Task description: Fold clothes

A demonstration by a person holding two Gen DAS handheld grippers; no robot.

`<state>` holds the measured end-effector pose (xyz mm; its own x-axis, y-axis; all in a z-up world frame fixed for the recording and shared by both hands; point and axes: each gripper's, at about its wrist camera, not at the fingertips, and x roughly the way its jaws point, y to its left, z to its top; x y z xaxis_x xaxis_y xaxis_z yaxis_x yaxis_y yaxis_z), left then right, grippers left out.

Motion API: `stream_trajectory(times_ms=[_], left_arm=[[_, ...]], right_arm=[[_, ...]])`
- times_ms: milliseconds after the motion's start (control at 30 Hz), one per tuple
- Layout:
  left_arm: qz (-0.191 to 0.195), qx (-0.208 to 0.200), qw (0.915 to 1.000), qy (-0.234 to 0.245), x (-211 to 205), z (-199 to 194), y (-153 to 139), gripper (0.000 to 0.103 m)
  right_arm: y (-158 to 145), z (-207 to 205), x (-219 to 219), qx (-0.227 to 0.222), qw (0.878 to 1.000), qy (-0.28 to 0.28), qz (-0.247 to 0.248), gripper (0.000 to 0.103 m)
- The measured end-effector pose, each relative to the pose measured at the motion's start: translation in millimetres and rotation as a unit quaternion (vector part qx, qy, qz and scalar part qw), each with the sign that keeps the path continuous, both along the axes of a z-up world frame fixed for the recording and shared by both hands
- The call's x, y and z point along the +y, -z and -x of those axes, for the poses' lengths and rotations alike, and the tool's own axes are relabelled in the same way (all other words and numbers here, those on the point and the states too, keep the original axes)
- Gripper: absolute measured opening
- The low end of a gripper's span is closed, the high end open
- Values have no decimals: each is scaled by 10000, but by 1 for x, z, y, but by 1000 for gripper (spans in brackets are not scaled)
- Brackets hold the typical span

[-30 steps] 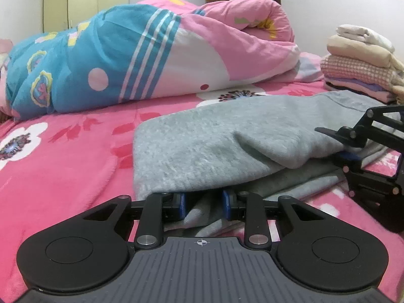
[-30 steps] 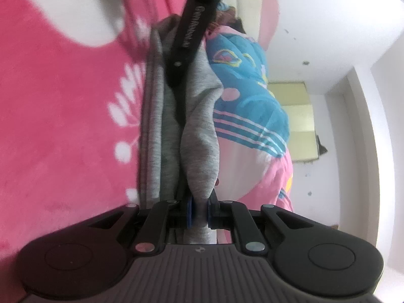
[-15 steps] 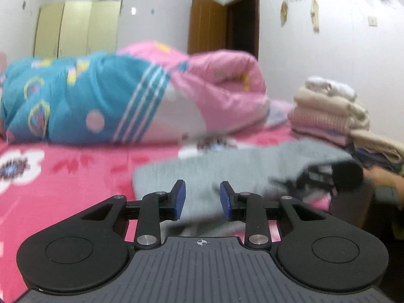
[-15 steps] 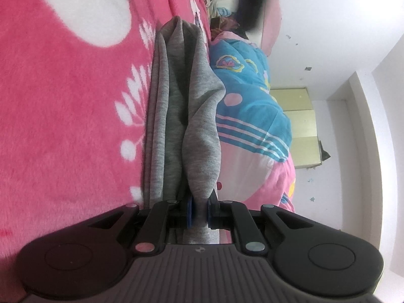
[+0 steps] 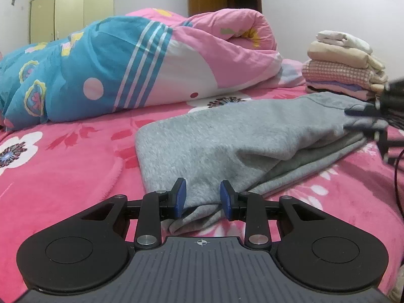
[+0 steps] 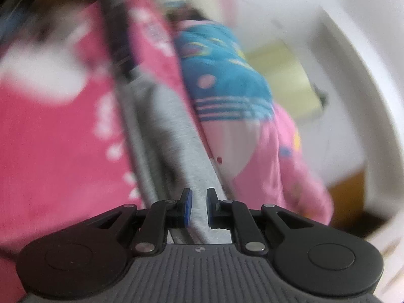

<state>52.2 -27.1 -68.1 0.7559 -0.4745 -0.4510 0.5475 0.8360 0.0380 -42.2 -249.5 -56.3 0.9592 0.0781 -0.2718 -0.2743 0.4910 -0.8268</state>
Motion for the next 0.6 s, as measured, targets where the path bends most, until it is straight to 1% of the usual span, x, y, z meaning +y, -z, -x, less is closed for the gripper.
stream_trajectory(times_ms=[33,67,100,133,200,267,300,333,367,433,500,600], left_arm=[[31,13,10000,3,1,0,0,30],[50,12,10000,0,2,1,0,30],[69,11,10000,-3,2,3,0,30],[87,9,10000,-6,3,4,0,30],[113,1,9999,-6,4,5,1,30],[156,7,9999,12,6,5,2,30],[189,20,9998,29,7,5,3,30],[245,52,9997,45,9,4,4,30],[302,87,9995,65,11,4,5,30],[445,159,9988,125,15,2,5,30],[578,153,9981,141,19,3,4,30],[696,-93,9975,120,23,11,-5,30]], right_arm=[[-14,-5,-3,130,9987,83,-485,12],[-28,-13,-4,284,9942,98,-1033,12],[-42,-21,-5,438,9865,112,-1577,12],[-52,-30,-5,575,9759,123,-2104,12],[-64,-51,-5,917,9477,162,-3052,12],[-62,-67,-3,1242,9228,260,-3637,12],[-53,-74,-1,1423,9130,375,-3806,12],[-41,-71,-4,1651,9033,510,-3927,12],[-24,-74,-5,2078,8899,673,-4004,12],[3,-67,-9,2182,8777,757,-4198,12],[-1,-63,-7,2146,8805,822,-4147,12],[-1,-64,-4,2088,8848,874,-4072,12]])
